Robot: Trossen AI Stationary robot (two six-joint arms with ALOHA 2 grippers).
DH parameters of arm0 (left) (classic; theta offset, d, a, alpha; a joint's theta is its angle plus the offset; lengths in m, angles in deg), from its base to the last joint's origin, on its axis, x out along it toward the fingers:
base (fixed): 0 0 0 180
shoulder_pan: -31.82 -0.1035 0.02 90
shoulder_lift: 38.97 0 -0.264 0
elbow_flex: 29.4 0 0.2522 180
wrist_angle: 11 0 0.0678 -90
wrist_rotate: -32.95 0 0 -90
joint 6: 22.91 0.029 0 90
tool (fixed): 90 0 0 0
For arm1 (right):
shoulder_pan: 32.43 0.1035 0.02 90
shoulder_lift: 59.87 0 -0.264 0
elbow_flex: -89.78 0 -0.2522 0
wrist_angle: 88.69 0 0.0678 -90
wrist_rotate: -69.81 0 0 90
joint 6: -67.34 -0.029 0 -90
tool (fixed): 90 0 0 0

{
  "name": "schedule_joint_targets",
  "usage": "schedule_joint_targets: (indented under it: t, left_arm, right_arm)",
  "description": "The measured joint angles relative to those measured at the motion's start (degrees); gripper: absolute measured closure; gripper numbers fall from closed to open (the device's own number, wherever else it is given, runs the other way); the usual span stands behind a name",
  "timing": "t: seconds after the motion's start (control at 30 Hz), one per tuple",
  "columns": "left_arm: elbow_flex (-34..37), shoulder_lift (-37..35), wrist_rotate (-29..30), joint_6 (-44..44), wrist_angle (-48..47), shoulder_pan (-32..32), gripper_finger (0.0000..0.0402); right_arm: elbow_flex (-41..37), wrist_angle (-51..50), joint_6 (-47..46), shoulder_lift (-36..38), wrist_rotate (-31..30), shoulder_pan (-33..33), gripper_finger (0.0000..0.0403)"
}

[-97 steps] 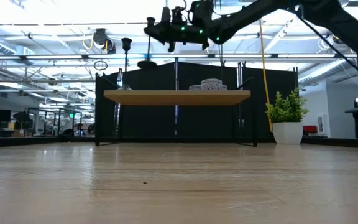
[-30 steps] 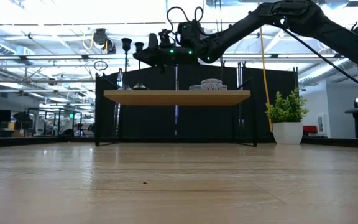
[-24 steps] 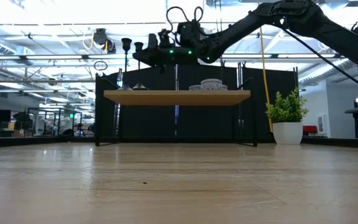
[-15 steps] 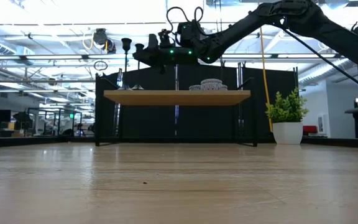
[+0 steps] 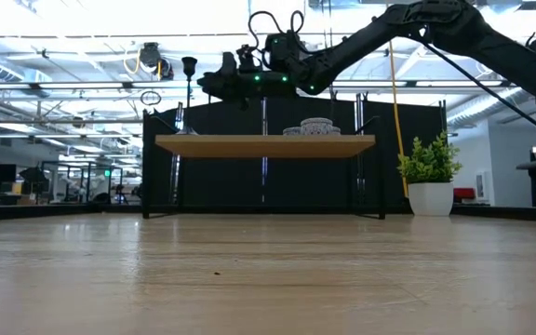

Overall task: Pick & Place candle stick holders
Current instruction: Put the top black candle holder on the shelf

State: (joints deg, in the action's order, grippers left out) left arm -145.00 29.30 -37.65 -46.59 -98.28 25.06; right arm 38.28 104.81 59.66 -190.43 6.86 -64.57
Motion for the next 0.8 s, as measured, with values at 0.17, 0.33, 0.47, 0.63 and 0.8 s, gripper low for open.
schedule_joint_targets:
  t: [0.17,0.33,0.47,0.63,0.8]
  left_arm:
    - [0.00,0.00,0.02,-0.03,0.00,0.00,0.0272]
    - [0.00,0.00,0.02,-0.05,0.00,0.00,0.0272]
    - [0.00,0.00,0.02,-0.04,-0.01,-0.01,0.0272]
    - [0.00,0.00,0.02,-0.15,-0.44,-0.01,0.0272]
    - [0.00,-0.01,0.02,-0.15,-0.44,0.00,0.0272]
  right_arm:
    - [0.00,0.14,-0.11,0.00,0.00,0.00,0.0220]
    - [0.00,0.11,-0.42,0.00,0.00,-0.11,0.0212]
    - [0.00,0.11,-0.61,0.00,0.00,-0.11,0.0204]
    - [0.00,0.14,-0.61,0.00,-0.23,-0.11,0.0188]
    - [0.00,0.34,-0.61,0.00,-0.41,-0.13,0.0171]
